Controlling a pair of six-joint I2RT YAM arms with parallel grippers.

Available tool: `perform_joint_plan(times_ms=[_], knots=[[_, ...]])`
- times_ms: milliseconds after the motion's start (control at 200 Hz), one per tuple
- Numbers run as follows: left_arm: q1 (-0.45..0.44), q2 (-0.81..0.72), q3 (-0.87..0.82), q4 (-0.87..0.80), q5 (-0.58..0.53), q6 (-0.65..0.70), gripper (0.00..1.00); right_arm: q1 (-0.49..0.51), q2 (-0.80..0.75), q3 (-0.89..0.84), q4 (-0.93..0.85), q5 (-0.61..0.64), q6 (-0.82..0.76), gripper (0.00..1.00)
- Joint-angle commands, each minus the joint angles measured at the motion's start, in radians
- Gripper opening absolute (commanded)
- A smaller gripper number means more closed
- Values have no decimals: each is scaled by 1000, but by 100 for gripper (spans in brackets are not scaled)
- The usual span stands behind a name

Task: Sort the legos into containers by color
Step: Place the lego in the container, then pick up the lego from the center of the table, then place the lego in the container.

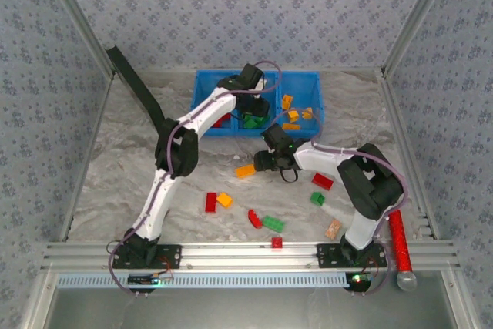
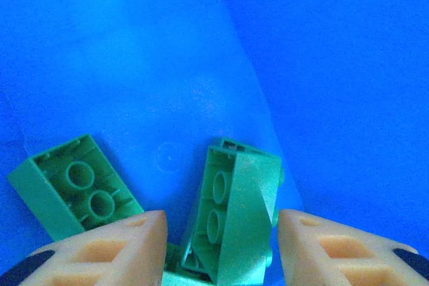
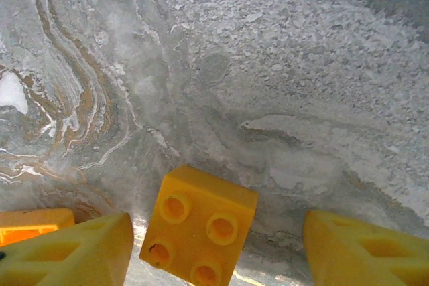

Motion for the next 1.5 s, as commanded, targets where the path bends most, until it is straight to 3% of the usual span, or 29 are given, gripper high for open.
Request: perform_joint_plan(times_ms=[0, 140, 430, 730, 960, 1189, 1494], knots=[[-1, -135, -43, 19, 30, 25, 48, 7, 41, 37, -11, 17, 8, 64], [-4, -253, -116, 40, 32, 33, 49, 8, 70, 50, -3, 13, 11, 58], [-6, -516, -346, 125, -2, 36, 51, 16, 90, 50, -27, 29, 2, 38], [11, -740, -552, 170, -67, 49, 53, -24, -143, 55, -217, 91, -101, 29], [12, -920, -788, 189, -120, 86, 58, -172, -295, 149, -337, 115, -238, 29], [-19, -1112, -1042, 279, 5, 115, 65, -315, -186, 277, -284, 95, -377, 29], [-104, -1215, -1224, 208, -11, 89, 69, -372, 86, 498, -244, 56, -430, 30]])
